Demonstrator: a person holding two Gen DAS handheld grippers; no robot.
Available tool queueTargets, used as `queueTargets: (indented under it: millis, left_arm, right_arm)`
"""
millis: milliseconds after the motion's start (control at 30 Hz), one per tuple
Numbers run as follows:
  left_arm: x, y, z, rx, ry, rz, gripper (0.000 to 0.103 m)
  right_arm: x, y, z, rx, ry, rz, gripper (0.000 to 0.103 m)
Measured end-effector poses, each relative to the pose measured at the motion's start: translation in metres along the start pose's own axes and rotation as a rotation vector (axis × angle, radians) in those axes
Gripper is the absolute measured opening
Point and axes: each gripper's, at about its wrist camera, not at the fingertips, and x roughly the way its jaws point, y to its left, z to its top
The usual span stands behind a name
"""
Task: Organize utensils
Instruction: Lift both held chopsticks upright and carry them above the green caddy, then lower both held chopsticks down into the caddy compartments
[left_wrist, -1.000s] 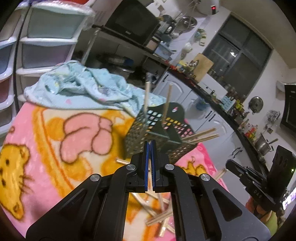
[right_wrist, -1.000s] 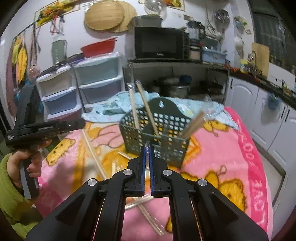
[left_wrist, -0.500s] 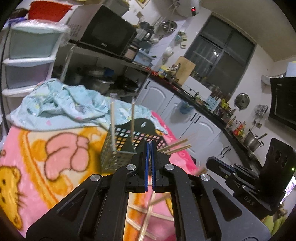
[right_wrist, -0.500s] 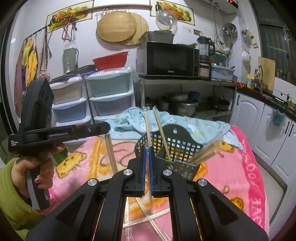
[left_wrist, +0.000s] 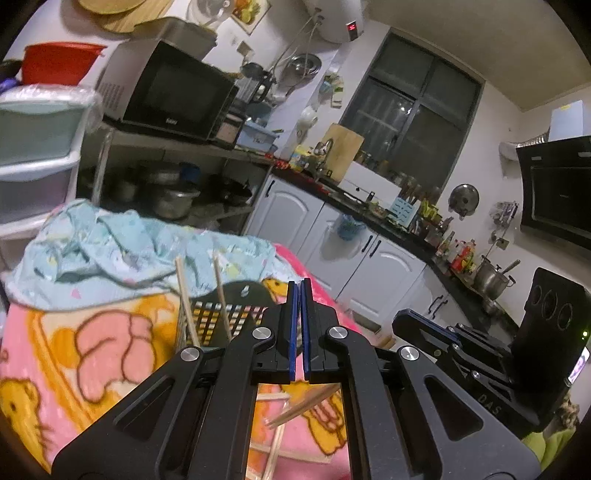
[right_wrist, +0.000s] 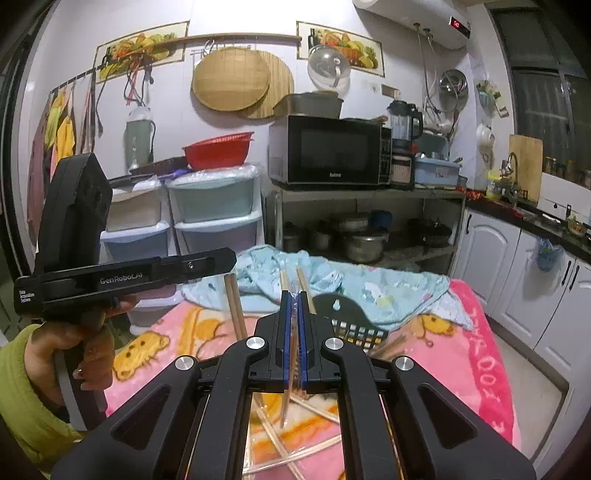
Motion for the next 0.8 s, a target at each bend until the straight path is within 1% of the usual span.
queueTargets:
  millis: [200,400,800]
  left_arm:
    - [-0.001,-0.003,0.018,0.011,-0.028,-0.014,0.001]
    - [-0.001,-0.008,0.031,0.037,-0.055,-0.010,0.001]
    - [0.006,-0.009,0.068,0.045,-0.105,-0.012,0.001]
  right_arm:
    - [-0.004,-0.006,0.012,-0.011,-0.029,-0.020,0.004]
    - [-0.007,-0.012,0.025,-0.017,-0.061,-0.037,0.004]
    - [-0.005,-0.024,0.060,-0.019,-0.141,-0.064,0.004]
